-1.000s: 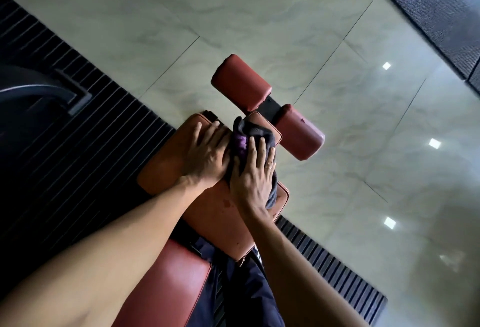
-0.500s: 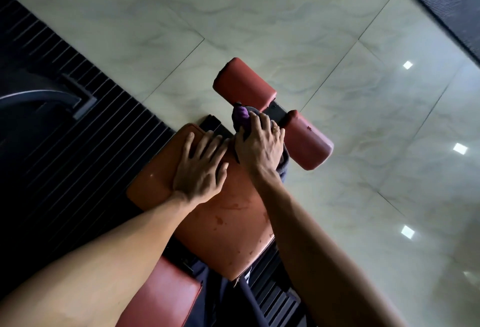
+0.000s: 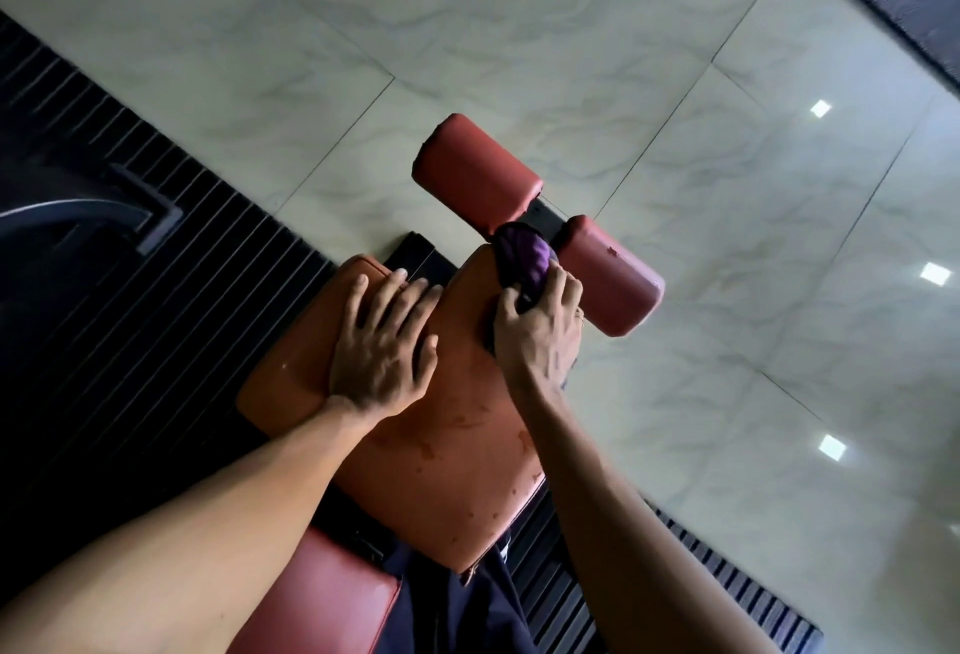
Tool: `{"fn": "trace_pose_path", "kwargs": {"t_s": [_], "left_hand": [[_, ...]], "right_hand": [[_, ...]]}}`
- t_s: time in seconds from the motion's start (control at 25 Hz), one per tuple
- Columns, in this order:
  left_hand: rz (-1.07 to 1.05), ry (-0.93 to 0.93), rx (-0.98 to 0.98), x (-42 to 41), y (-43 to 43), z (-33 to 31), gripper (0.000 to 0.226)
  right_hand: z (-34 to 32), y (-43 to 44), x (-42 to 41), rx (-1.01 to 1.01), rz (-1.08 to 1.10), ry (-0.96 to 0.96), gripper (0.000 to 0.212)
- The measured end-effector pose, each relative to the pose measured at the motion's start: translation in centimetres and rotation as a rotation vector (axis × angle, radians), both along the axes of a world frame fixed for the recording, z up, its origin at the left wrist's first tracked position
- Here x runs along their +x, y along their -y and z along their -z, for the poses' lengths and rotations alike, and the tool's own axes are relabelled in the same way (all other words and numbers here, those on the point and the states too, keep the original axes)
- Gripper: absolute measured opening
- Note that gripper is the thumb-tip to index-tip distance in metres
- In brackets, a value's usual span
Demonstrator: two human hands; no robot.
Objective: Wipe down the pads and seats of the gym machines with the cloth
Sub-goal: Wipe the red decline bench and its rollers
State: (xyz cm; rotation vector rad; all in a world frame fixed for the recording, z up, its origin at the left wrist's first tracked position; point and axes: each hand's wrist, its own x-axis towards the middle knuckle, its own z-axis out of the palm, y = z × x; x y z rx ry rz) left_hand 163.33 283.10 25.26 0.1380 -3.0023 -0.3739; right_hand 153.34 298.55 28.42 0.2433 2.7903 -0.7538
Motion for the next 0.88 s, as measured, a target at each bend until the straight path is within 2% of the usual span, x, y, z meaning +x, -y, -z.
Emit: {"fn": "trace_pose_path", "kwargs": {"t_s": [0.16,0.4,0.48,0.6,0.64,0.72,0.88], "left_hand": [[0.012,-0.027,-0.008,0.1,0.1,0.3,0.051],[0.010,-0.040,0.004,0.3,0.1,0.3,0.050],[0.015,-0.032,0.013,0.5,0.2,0.3,0.051],[0.007,-0.005,0.041,0.3,0.2,0.1,0.054],[0.009,-0.002,0.041,0.4,0.2,0.1,0.055],[0.032,-0.007,0.022,0.7,0.2,0.2,0.054],[0.082,0.000,0.026,0.9,0.9,0.9,0.050]], "right_hand": [[-0.1,2.0,3.0,0.108,-0.194,-0.170,0.058],[-0.6,-2.4,12.9,0.154,-0.536,-0.146,0.056],[-0.5,-3.3,11.3,0.157,-0.479,-0.082,0.058],[-1.4,-0.3,6.8,0.048,-0.005,0.100,0.065],[-1.7,1.2,6.3,0.028,0.089,0.156,0.069],[-2.3,3.5,8.0,0.082,0.032,0.165,0.076],[-2.9,2.5,15.3,0.222,-0.317,0.120,0.082]]}}
